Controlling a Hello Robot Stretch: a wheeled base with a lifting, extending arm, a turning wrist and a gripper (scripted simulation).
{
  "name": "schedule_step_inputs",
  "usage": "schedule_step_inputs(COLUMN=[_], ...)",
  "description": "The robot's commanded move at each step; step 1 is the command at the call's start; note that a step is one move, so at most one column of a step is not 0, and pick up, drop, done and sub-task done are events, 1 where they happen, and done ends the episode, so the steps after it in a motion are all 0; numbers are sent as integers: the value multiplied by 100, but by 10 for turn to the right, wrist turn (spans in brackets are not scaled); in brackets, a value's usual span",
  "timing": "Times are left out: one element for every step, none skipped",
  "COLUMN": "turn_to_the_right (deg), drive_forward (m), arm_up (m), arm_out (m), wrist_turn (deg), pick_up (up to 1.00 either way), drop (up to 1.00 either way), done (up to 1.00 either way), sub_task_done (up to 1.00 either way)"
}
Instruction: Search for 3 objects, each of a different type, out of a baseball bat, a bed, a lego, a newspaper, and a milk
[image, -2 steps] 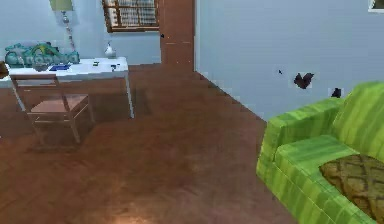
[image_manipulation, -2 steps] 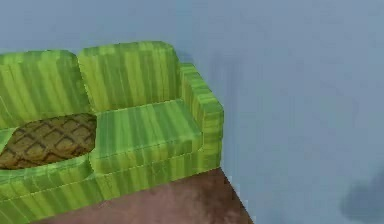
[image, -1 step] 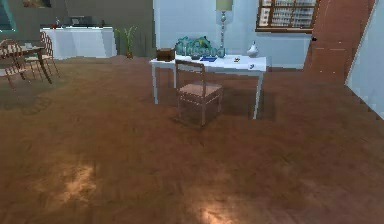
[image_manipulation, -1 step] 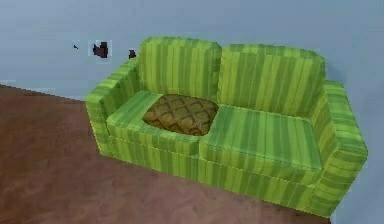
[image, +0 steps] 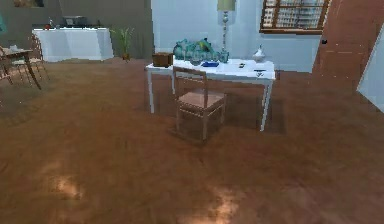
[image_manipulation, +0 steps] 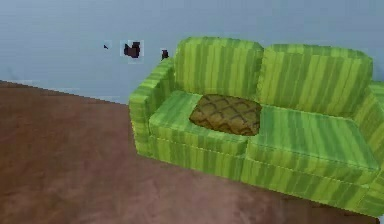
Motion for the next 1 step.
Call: schedule_step_inputs(turn_to_the_right=[-450], drive_forward=[0], arm_up=[0], arm_out=[0], wrist_turn=[0], pick_up=[0], drop=[0], done=[0], sub_task_done=[0])
